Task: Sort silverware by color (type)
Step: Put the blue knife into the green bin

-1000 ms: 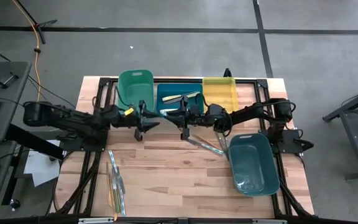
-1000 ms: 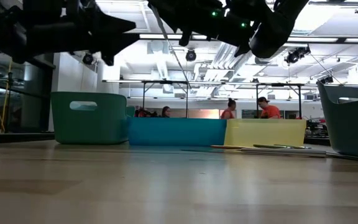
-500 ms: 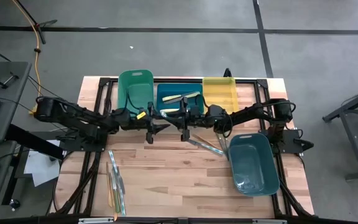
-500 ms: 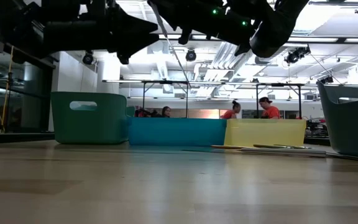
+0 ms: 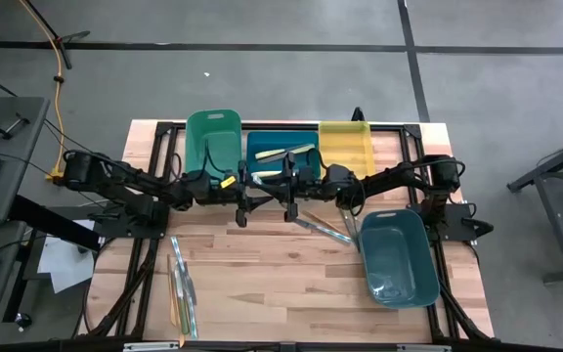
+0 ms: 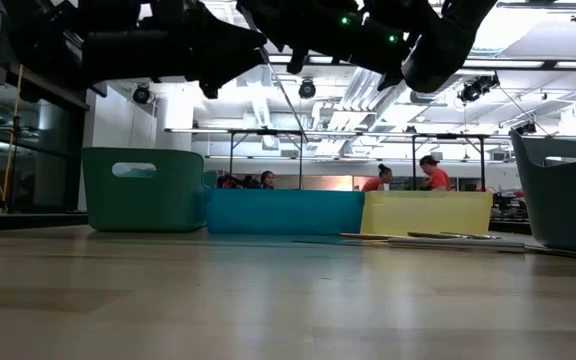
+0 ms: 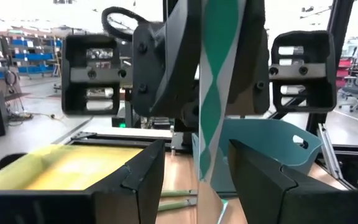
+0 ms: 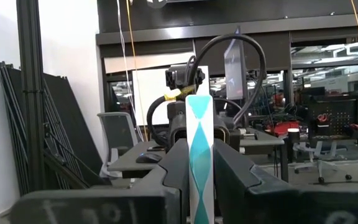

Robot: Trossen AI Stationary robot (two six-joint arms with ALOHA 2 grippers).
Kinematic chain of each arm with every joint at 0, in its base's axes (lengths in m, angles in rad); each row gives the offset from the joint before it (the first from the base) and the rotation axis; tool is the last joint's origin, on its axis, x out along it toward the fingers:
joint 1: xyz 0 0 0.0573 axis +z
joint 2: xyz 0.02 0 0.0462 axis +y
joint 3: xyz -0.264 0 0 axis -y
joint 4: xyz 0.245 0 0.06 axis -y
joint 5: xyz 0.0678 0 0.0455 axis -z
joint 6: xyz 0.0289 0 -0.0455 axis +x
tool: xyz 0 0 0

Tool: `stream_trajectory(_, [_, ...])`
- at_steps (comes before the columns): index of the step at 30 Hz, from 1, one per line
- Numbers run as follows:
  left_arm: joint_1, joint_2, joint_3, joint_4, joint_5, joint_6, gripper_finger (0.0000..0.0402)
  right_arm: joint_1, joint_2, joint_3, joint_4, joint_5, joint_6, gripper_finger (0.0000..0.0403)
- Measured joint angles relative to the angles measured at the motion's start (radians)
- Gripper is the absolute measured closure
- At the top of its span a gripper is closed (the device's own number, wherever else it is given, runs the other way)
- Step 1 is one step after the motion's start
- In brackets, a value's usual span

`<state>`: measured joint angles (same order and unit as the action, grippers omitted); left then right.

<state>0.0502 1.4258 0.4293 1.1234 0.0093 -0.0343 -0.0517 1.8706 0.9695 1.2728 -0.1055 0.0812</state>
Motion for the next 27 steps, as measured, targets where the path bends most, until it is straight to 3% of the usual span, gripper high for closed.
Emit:
stream_trajectory(8, [0.000, 0.000, 0.000, 0.011, -0.028, 0.013, 0.0254, 0.000, 0.000, 0.000, -0.001, 0.000, 0.000, 0.0359])
stream_trajectory(16, [-0.001, 0.000, 0.000, 0.005, -0.036, 0.027, 0.0371, -0.001, 0.000, 0.000, -0.011, 0.007, -0.003, 0.0359])
stream_trajectory(18, [0.000, -0.001, -0.001, 0.002, -0.036, 0.025, 0.0380, -0.001, 0.000, 0.000, -0.016, 0.004, -0.004, 0.0358])
stream_trajectory(27, [0.002, -0.001, -0.007, -0.029, -0.090, 0.066, 0.0380, -0.001, 0.000, 0.000, -0.043, 0.004, -0.001, 0.0273])
